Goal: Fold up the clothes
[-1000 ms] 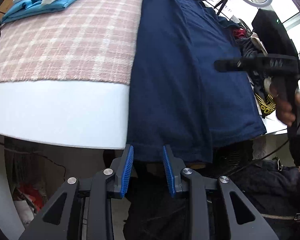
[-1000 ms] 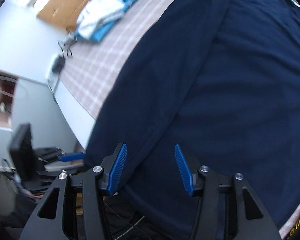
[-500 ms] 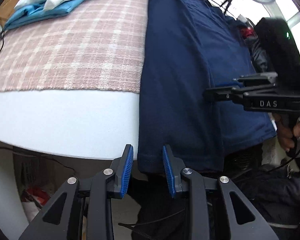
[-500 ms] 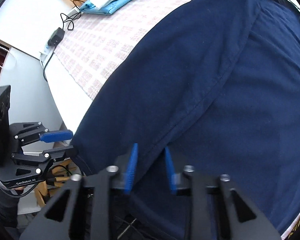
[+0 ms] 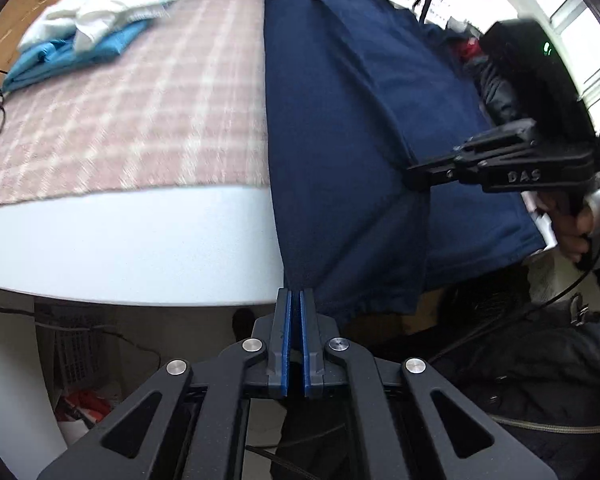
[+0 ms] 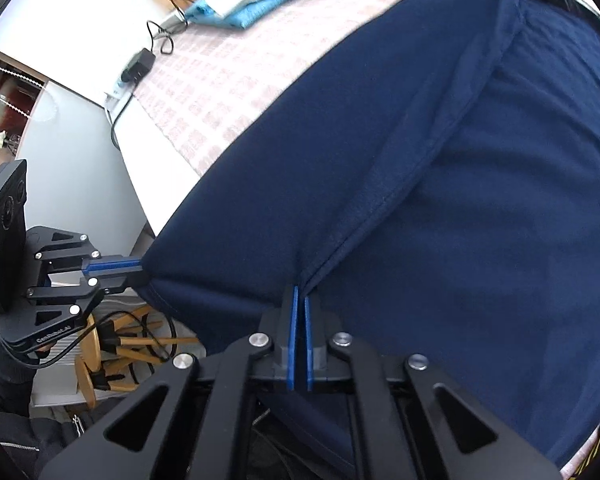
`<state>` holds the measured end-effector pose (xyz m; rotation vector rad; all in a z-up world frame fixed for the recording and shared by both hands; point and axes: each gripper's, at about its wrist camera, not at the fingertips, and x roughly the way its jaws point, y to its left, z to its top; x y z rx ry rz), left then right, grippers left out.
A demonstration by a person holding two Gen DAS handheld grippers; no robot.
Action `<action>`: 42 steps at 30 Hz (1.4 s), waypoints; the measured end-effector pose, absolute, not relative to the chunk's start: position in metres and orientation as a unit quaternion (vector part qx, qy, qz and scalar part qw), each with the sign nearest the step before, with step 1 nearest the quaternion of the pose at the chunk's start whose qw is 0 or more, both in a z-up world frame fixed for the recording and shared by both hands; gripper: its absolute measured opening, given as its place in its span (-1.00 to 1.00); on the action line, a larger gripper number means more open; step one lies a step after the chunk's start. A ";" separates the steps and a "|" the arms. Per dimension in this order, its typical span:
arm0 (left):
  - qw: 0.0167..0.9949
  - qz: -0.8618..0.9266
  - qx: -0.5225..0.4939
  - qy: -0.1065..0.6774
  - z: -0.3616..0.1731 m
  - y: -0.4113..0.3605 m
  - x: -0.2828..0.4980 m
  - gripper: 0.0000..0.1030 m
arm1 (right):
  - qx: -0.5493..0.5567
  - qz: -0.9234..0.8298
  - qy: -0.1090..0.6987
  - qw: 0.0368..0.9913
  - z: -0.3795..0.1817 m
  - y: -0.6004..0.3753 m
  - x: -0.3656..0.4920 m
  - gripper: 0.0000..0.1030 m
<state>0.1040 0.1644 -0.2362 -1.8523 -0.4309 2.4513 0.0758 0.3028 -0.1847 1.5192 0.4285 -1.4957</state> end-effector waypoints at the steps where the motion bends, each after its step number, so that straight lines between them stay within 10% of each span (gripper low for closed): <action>1: 0.014 0.784 -0.605 -0.137 -0.241 0.164 0.103 -0.91 | 0.623 -0.607 0.177 0.460 -0.190 0.300 0.076 -0.91; 26: 0.099 0.795 -0.591 -0.096 -0.236 0.249 0.079 -0.58 | 0.589 -0.720 0.034 0.366 -0.161 0.311 -0.192 -0.86; 30: 0.103 0.788 -0.593 -0.127 -0.237 0.238 0.079 -1.00 | 0.582 -0.734 0.013 0.350 -0.160 0.301 -0.245 -0.42; 42: 0.116 0.777 -0.601 -0.144 -0.237 0.225 0.076 -1.00 | 0.612 -0.704 0.083 0.351 -0.199 0.224 -0.280 -0.47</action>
